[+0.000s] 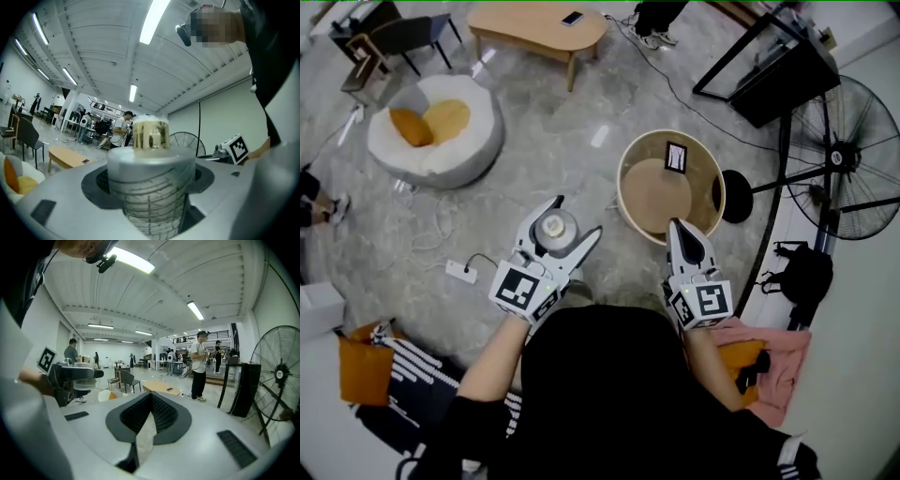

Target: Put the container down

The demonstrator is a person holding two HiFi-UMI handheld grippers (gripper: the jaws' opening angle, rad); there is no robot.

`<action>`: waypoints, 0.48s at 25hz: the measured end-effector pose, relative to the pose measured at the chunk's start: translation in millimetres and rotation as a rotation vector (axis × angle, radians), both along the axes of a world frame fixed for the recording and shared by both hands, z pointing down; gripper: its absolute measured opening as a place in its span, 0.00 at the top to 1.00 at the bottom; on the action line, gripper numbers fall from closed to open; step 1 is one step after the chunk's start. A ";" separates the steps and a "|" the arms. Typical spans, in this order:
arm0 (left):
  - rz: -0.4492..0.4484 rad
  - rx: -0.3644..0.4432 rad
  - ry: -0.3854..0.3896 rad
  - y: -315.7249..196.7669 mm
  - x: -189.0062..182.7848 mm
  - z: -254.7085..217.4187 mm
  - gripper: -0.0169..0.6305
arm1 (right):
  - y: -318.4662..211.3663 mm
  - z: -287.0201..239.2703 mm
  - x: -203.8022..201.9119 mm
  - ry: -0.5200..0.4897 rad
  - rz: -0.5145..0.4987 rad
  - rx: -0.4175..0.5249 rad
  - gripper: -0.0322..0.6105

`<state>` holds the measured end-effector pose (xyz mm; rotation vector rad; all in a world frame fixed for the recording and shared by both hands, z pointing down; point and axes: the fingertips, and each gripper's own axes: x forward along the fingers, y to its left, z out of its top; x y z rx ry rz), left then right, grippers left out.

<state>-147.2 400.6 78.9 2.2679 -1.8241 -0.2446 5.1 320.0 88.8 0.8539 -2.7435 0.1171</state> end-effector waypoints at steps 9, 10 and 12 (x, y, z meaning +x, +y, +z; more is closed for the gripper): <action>-0.074 -0.013 0.009 -2.0 -31.9 12.0 0.43 | -11.3 13.4 -24.4 0.033 -0.052 -0.021 0.92; -0.081 -0.014 0.006 -2.2 -34.8 12.5 0.43 | -13.1 15.3 -27.8 0.031 -0.058 -0.024 0.92; -0.093 -0.019 0.000 -4.2 -39.6 14.1 0.43 | -17.7 20.1 -35.3 0.026 -0.071 -0.031 0.92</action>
